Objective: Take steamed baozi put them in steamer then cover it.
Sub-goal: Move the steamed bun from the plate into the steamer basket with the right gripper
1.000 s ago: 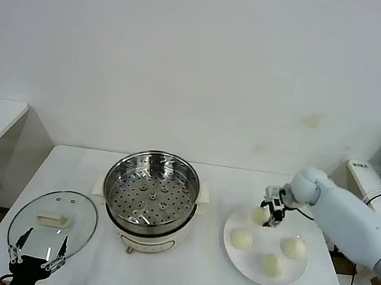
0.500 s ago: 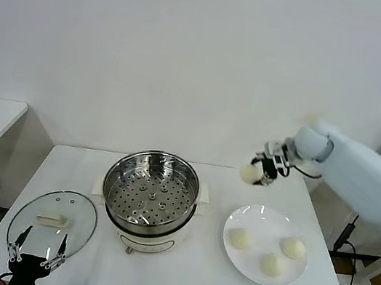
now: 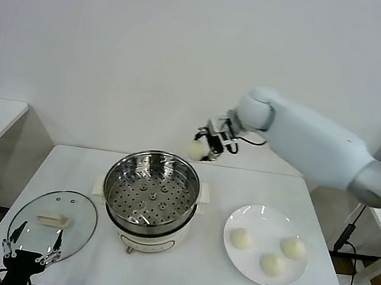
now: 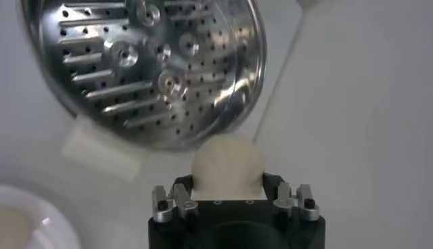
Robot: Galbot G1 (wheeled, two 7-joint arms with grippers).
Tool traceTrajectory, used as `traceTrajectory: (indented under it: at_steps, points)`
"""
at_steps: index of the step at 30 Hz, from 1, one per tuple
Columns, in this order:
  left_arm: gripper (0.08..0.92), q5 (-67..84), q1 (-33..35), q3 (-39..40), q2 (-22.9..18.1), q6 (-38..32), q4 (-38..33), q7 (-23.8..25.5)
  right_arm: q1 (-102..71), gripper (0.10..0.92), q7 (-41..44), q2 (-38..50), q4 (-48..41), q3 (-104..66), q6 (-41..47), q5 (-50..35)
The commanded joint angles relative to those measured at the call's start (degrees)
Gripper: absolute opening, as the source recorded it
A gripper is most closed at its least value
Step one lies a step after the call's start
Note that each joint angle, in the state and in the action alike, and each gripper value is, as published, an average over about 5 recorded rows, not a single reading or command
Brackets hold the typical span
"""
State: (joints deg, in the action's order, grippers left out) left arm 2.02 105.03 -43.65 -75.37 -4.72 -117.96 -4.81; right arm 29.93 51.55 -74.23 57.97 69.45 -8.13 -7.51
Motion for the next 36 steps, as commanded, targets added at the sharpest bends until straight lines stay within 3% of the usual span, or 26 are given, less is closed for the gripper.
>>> traceTrajectory:
  at_steps: [1,9,25,33,36]
  points:
    - [0.823,-0.03,-0.05,0.06,0.10,0.01,-0.06,0.10,-0.37,0.641,-1.37,-11.54,-8.74,2.90,-14.72,7.42]
    - [0.823,-0.13,-0.14,0.35,-0.48,0.00,-0.34,0.11,-1.90,0.645,-0.59,-14.18,-8.10,4.30,-18.09,11.59]
    - [0.823,-0.16,0.25,0.46,-0.93,-0.12,-0.95,0.12,-6.95,0.645,-2.44,-16.19,-16.33,2.10,-24.06,24.85]
    - [0.823,-0.31,0.49,0.47,-0.98,-0.12,-1.32,0.09,-8.23,0.661,-4.03,-16.23,-18.14,0.78,-25.09,25.72]
    - [0.823,-0.34,0.58,0.47,-1.07,-0.11,-1.56,0.06,-8.37,0.710,-4.82,-16.23,-18.38,0.49,-25.33,25.52]
